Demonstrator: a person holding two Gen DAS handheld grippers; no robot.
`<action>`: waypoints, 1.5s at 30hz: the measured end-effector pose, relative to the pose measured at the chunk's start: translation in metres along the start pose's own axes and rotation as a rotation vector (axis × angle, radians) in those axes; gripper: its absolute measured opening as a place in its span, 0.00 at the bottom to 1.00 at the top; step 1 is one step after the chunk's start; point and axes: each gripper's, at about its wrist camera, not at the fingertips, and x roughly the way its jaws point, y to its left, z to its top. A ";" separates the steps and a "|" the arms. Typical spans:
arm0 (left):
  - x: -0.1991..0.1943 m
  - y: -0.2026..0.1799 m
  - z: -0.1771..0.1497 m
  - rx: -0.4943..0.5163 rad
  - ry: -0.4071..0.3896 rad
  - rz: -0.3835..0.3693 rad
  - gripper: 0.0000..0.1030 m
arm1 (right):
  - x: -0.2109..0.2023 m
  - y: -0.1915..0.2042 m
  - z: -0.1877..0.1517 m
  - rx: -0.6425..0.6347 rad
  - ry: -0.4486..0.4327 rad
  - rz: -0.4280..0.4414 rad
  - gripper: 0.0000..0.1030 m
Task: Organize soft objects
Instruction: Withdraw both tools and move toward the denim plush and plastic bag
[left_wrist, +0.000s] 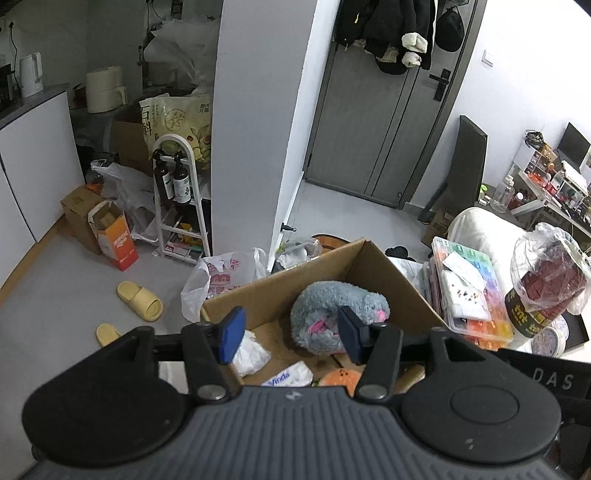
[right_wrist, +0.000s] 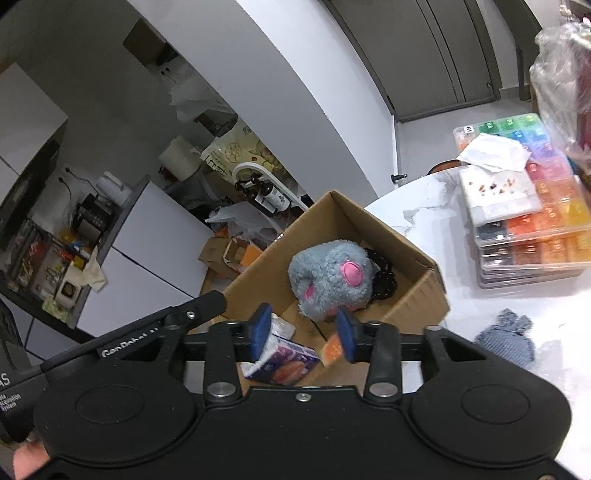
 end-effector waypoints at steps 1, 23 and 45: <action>-0.003 0.000 -0.001 -0.002 0.003 0.004 0.64 | -0.003 -0.001 -0.001 -0.004 0.001 -0.001 0.46; -0.060 -0.050 -0.038 0.092 0.019 -0.063 0.83 | -0.102 -0.044 -0.031 -0.045 -0.087 -0.057 0.78; -0.073 -0.094 -0.067 0.146 0.028 -0.083 1.00 | -0.149 -0.121 -0.066 0.094 -0.178 -0.100 0.91</action>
